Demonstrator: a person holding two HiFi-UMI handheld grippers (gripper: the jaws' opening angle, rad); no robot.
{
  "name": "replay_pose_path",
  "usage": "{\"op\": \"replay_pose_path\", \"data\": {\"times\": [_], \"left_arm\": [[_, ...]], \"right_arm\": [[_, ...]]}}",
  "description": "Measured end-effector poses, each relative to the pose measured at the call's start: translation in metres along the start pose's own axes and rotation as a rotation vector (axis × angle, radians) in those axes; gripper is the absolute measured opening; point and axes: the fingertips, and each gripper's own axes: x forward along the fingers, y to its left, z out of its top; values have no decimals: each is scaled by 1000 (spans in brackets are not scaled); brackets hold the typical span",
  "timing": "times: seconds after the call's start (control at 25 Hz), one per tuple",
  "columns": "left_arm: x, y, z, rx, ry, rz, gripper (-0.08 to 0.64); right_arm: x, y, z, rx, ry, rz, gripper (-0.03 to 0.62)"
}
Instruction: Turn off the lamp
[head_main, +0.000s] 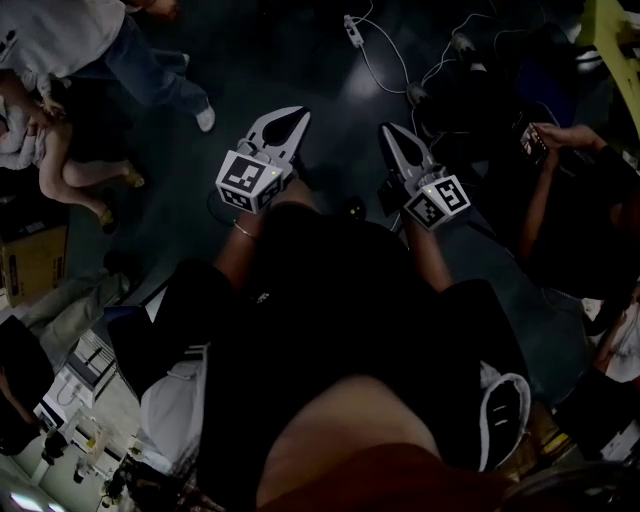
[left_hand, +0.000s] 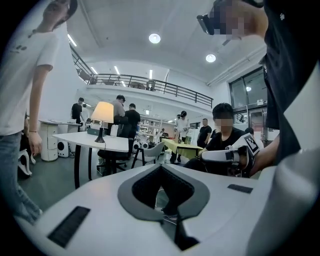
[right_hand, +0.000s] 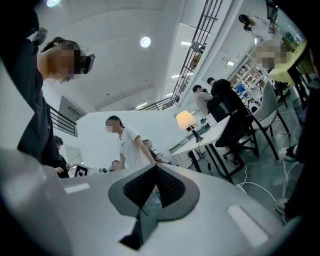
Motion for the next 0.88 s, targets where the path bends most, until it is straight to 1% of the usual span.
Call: {"op": "replay_pose_path", "data": {"times": [0.08, 0.2, 0.4, 0.56, 0.64, 0.76, 0.88], "left_arm": [[2, 13, 0, 4, 2, -9, 6], [6, 29, 3, -14, 19, -16, 6], [16, 53, 9, -40, -3, -42, 6], [21, 76, 13, -40, -8, -49, 6], [23, 87, 14, -53, -11, -55, 6], [23, 105, 15, -71, -13, -58, 6], [22, 122, 16, -73, -4, -54, 6]], "right_arm": [[12, -1, -2, 2, 1, -9, 1], [29, -3, -3, 0, 4, -21, 1], [54, -13, -3, -3, 16, -59, 0], [75, -17, 3, -12, 19, -82, 2], [86, -17, 5, -15, 17, -91, 0], [101, -19, 1, -17, 27, -104, 0], [117, -19, 0, -13, 32, -116, 1]]}}
